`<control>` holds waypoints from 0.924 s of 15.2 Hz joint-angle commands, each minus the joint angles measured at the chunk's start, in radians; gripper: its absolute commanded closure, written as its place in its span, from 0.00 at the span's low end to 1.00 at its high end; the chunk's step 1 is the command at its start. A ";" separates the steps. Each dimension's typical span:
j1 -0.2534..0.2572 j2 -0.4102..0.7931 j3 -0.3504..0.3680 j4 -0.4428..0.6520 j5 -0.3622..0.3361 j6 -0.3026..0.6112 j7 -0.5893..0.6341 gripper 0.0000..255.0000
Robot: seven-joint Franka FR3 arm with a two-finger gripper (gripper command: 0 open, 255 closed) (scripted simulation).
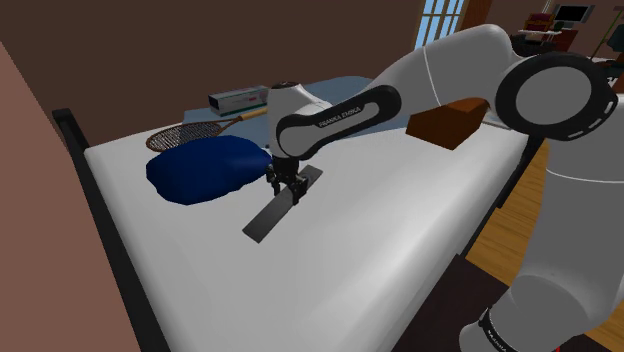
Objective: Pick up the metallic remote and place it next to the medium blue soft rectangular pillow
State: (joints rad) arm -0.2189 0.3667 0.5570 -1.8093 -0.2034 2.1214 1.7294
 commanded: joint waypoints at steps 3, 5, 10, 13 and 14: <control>0.008 0.030 -0.010 -0.020 -0.021 0.046 0.012 1.00; 0.008 0.030 -0.010 -0.020 -0.020 0.046 0.012 1.00; 0.008 0.030 -0.010 -0.020 -0.020 0.046 0.012 1.00; 0.008 0.030 -0.010 -0.020 -0.020 0.046 0.012 0.00; 0.008 0.030 -0.010 -0.020 -0.020 0.046 0.012 0.00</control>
State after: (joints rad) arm -0.2113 0.3965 0.5472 -1.8290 -0.2238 2.1677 1.7417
